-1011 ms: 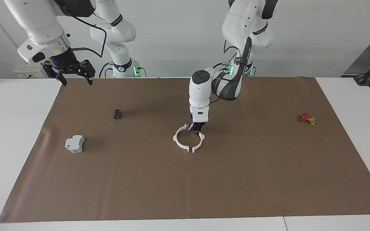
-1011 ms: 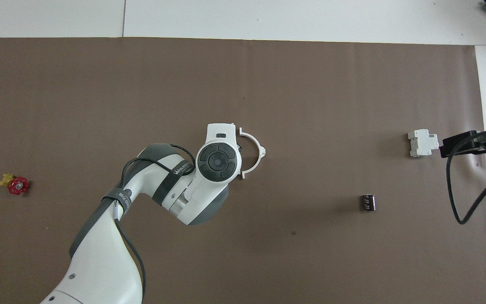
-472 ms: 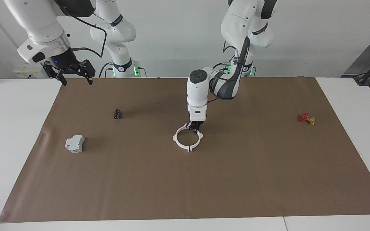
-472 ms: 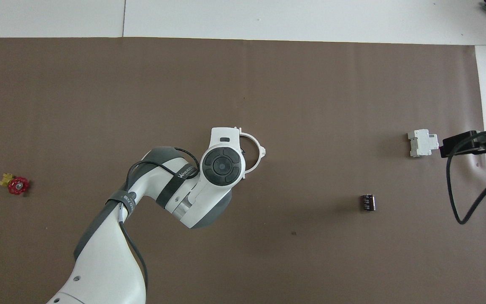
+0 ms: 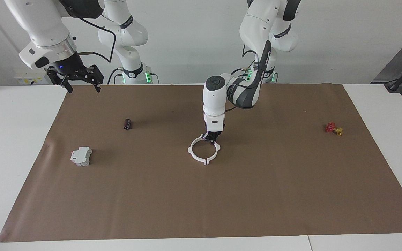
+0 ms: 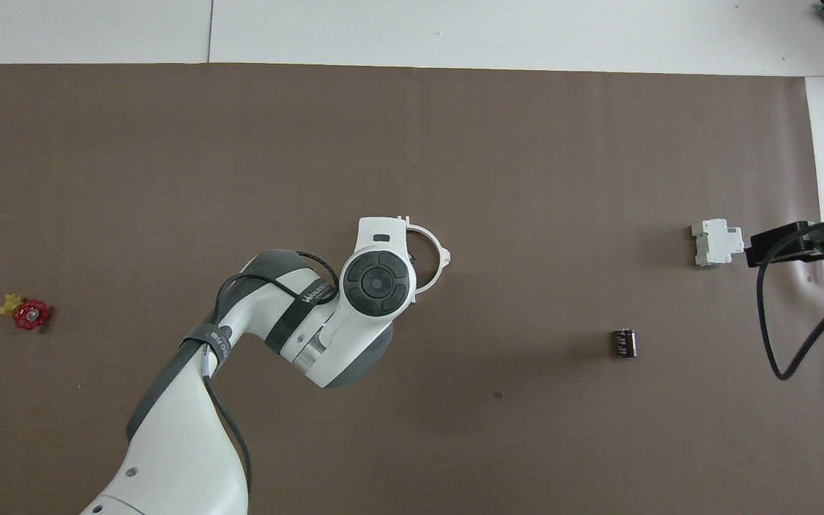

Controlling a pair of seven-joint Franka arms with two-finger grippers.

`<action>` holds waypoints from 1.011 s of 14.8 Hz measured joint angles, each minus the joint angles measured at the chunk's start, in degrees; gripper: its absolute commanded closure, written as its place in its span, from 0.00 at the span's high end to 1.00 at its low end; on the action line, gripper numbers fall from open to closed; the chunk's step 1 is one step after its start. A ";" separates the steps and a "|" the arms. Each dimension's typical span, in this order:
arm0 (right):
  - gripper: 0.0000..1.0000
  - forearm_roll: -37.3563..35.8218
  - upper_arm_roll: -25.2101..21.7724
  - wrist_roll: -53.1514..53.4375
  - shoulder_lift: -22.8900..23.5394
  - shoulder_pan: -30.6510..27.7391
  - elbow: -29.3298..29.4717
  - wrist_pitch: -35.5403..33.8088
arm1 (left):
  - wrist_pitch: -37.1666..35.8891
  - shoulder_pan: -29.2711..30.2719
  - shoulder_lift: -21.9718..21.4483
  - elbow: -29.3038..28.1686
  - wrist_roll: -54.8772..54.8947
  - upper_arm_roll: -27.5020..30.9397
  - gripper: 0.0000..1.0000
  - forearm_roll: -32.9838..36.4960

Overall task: Assemble drain pipe with both arms
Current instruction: 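Press the held half against the placed half to close the ring, then open the left gripper and withdraw it from the joined ring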

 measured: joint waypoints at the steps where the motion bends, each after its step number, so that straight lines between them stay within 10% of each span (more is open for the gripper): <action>1: 1.00 0.00 0.00 0.00 0.00 0.00 0.00 0.00 | 0.13 -0.12 0.00 0.00 0.00 0.00 0.00 0.01; 8: 1.00 0.00 0.00 0.00 0.00 0.00 0.00 0.00 | 0.67 -0.26 0.00 -0.02 0.00 0.00 0.00 0.09; 9: 1.00 0.00 0.00 0.00 0.00 0.00 0.00 0.00 | 0.68 -0.26 0.00 -0.02 0.00 0.00 0.37 0.11; 10: 1.00 0.00 0.00 0.00 0.00 0.00 0.00 0.00 | 0.68 -0.26 0.00 -0.02 0.00 0.01 0.99 0.13; 15: 1.00 0.00 0.00 0.00 0.00 0.00 0.00 0.00 | 0.68 -0.26 0.00 -0.55 0.02 0.04 1.00 0.18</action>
